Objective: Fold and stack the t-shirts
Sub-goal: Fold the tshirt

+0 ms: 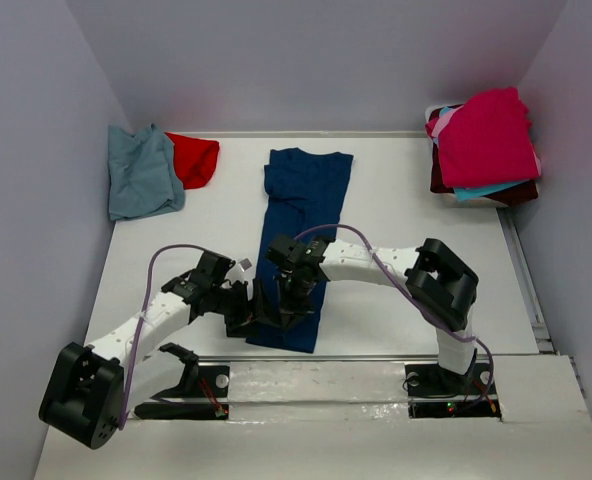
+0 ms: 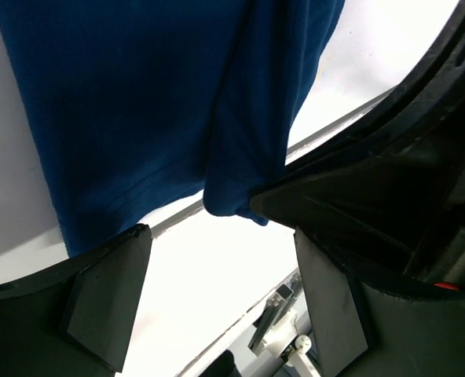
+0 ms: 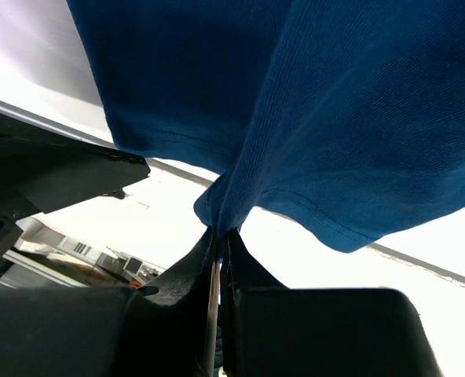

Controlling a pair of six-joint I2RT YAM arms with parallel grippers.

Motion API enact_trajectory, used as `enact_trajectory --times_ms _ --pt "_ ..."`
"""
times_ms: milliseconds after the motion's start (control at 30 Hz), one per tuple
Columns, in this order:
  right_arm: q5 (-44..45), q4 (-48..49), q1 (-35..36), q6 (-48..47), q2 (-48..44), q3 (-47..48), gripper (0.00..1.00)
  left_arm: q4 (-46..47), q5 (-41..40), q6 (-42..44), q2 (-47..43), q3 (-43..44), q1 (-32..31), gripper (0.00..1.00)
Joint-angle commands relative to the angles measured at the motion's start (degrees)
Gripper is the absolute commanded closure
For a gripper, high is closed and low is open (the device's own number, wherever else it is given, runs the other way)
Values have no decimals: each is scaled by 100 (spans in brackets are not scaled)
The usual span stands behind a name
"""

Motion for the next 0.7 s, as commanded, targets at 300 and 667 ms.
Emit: enact_trajectory --times_ms 300,667 --pt "172 -24 59 121 -535 129 93 -338 -167 -145 -65 51 53 15" --pt "277 -200 59 104 -764 42 93 -417 -299 -259 -3 280 53 15"
